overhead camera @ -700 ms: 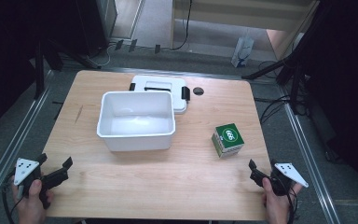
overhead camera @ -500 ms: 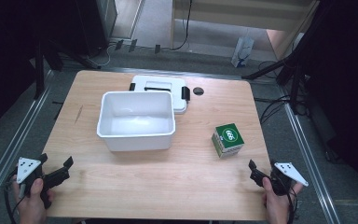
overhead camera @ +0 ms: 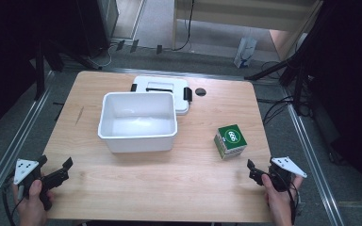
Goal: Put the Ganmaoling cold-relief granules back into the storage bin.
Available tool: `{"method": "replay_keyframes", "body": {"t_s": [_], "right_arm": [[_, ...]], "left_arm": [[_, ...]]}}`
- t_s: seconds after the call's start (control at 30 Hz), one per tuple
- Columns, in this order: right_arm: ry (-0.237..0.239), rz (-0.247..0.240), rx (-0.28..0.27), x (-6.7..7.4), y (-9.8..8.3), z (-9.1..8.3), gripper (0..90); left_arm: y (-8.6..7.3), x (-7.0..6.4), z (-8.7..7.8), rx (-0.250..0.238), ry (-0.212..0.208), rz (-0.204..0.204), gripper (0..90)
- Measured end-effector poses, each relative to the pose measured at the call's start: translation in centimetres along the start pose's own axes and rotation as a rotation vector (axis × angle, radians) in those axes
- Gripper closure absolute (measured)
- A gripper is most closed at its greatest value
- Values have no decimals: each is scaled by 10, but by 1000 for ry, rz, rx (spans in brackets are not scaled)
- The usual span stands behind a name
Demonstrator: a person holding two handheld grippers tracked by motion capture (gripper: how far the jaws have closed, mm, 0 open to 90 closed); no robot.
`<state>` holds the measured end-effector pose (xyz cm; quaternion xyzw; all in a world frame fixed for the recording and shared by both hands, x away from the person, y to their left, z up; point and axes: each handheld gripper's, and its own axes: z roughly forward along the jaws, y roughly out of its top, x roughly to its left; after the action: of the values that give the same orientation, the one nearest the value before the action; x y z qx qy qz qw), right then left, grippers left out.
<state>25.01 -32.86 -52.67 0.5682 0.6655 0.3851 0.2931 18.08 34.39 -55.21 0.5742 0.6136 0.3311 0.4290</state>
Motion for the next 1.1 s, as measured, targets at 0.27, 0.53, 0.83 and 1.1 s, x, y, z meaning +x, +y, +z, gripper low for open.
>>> {"method": "replay_keyframes", "body": {"t_s": [0.27,0.53,0.83,1.1], "right_arm": [[29,-82,171,8,29,7,76],[52,-132,377,10,66,15,76],[101,-121,659,38,115,36,21],[91,-168,773,71,152,58,0]], "left_arm": [[0,0,1,5,-6,1,96],[0,2,1,12,-20,-5,96],[1,2,2,28,-27,-3,96],[1,3,3,34,-36,-2,96]]}}
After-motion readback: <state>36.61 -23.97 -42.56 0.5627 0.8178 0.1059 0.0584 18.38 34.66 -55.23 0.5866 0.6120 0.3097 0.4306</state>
